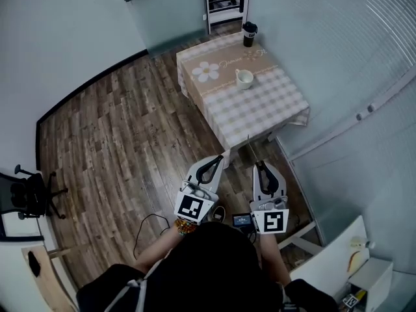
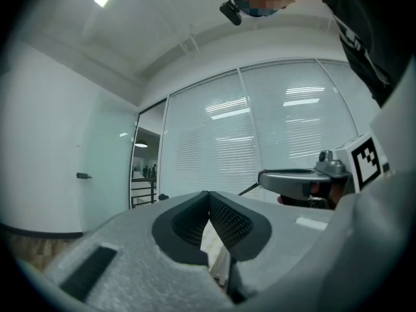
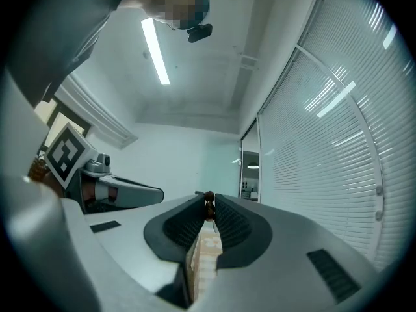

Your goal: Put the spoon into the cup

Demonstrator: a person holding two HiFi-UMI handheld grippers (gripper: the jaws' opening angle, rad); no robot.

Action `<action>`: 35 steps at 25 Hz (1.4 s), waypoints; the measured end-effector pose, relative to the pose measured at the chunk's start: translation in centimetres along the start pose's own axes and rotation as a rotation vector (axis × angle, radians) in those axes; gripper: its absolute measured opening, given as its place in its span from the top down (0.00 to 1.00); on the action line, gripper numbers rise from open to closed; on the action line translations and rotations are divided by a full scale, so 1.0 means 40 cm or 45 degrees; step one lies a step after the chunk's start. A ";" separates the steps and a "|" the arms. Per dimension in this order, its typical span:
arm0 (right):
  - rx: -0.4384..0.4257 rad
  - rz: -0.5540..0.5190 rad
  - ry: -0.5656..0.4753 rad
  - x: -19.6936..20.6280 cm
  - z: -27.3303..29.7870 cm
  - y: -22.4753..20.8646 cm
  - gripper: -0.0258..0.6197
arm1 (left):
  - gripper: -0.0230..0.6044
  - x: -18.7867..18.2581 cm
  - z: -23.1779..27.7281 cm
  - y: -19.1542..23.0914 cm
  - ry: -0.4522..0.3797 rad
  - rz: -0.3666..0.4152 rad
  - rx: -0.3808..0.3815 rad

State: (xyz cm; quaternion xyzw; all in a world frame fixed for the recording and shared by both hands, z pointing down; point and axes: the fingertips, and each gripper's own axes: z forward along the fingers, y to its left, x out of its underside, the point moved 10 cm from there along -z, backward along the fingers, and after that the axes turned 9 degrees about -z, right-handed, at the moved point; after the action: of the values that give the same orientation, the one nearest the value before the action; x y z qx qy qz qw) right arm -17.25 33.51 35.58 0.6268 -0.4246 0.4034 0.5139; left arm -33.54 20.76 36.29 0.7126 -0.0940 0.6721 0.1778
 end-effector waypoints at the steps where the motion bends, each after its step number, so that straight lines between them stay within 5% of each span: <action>1: -0.006 0.007 0.008 0.006 0.014 -0.019 0.89 | 0.94 0.001 0.025 0.003 0.010 0.004 -0.004; 12: -0.011 0.031 0.070 0.154 0.173 -0.186 0.89 | 0.94 0.061 0.296 0.066 0.047 -0.041 -0.011; 19: -0.066 -0.202 0.105 0.161 0.349 -0.343 0.89 | 0.94 0.074 0.516 0.171 0.013 -0.034 -0.011; 27: -0.090 -0.328 0.043 0.178 0.545 -0.482 0.89 | 0.94 0.115 0.727 0.279 0.042 -0.118 -0.093; 35: -0.173 -0.307 0.013 0.265 0.669 -0.647 0.89 | 0.94 0.098 0.870 0.314 0.091 -0.035 -0.198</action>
State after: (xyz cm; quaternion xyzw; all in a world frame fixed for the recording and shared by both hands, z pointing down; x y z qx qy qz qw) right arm 12.44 8.72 33.83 0.6352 -0.3699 0.3120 0.6020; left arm -5.75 -3.58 40.61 0.6733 -0.1299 0.6854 0.2450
